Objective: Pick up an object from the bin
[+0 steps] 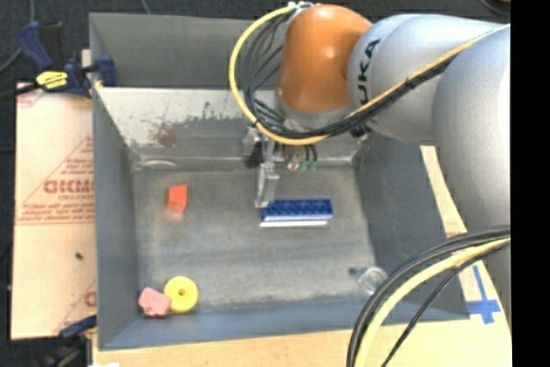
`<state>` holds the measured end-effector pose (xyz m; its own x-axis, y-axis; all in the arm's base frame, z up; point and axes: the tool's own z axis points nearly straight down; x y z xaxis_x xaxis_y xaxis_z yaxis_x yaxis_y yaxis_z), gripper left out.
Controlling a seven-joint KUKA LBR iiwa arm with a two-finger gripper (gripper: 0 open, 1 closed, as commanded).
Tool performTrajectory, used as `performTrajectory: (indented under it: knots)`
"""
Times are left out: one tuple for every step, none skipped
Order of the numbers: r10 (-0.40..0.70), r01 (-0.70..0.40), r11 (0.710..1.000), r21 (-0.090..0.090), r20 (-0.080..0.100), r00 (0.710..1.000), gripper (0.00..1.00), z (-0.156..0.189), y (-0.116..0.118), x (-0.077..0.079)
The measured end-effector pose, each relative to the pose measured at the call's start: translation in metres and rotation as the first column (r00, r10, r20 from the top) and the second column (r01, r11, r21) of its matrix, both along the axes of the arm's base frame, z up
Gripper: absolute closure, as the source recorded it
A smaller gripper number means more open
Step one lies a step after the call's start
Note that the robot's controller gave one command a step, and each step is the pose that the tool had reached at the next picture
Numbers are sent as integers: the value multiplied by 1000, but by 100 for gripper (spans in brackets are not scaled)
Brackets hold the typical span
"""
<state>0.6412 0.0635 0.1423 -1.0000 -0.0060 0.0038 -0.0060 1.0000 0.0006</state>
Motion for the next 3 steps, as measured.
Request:
performTrajectory:
  knots:
    - [-1, 1, 1000, 1, 8, 1000, 0, 5, 0, 2]
    - [109, -109, 994, -2, 0, 994, 0, -36, -70, -13]
    - [-176, 176, 984, 2, 10, 984, 0, -72, -55, -18]
